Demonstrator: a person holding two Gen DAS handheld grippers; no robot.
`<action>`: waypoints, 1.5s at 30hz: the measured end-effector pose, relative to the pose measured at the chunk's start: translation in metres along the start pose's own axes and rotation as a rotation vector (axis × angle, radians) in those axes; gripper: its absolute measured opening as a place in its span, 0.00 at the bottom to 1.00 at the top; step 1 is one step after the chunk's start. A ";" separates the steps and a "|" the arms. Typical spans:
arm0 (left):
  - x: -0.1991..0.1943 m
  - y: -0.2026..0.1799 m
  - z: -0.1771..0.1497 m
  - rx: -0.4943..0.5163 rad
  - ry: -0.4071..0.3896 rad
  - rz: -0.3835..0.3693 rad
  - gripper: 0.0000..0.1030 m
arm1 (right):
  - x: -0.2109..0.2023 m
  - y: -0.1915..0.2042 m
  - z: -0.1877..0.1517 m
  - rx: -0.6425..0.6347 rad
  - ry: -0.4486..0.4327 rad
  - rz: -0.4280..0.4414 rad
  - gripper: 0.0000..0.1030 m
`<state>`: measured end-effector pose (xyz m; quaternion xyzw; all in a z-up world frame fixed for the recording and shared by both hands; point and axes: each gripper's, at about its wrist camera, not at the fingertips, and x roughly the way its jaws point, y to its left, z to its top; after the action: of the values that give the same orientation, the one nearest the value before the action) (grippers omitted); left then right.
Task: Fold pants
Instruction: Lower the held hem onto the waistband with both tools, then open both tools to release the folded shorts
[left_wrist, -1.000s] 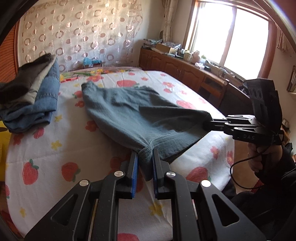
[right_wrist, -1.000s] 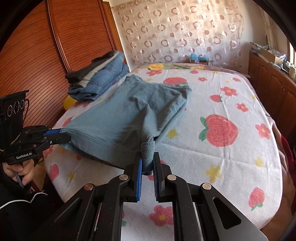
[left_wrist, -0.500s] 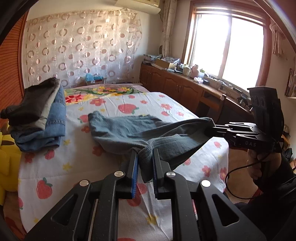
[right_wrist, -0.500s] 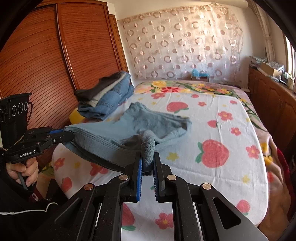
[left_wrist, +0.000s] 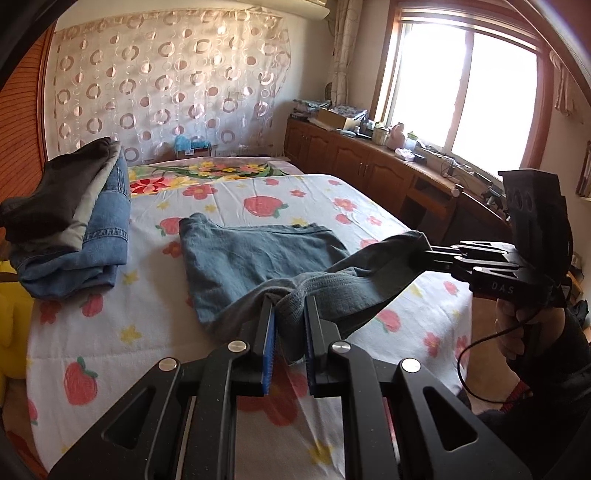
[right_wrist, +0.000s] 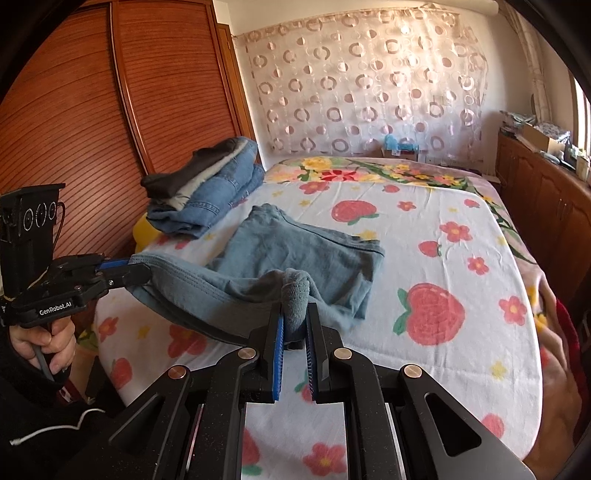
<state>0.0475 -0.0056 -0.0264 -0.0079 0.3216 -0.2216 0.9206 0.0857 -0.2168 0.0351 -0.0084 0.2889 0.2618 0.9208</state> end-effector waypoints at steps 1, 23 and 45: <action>0.003 0.002 0.004 -0.001 -0.004 0.004 0.14 | 0.005 -0.001 0.004 -0.004 -0.001 -0.005 0.10; 0.060 0.039 0.051 -0.006 -0.031 0.078 0.14 | 0.078 -0.022 0.047 -0.010 -0.025 -0.054 0.10; 0.080 0.055 0.021 -0.040 0.091 0.092 0.70 | 0.128 -0.032 0.057 -0.021 0.068 -0.083 0.13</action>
<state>0.1379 0.0083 -0.0652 -0.0015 0.3673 -0.1724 0.9140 0.2207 -0.1740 0.0093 -0.0392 0.3168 0.2261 0.9203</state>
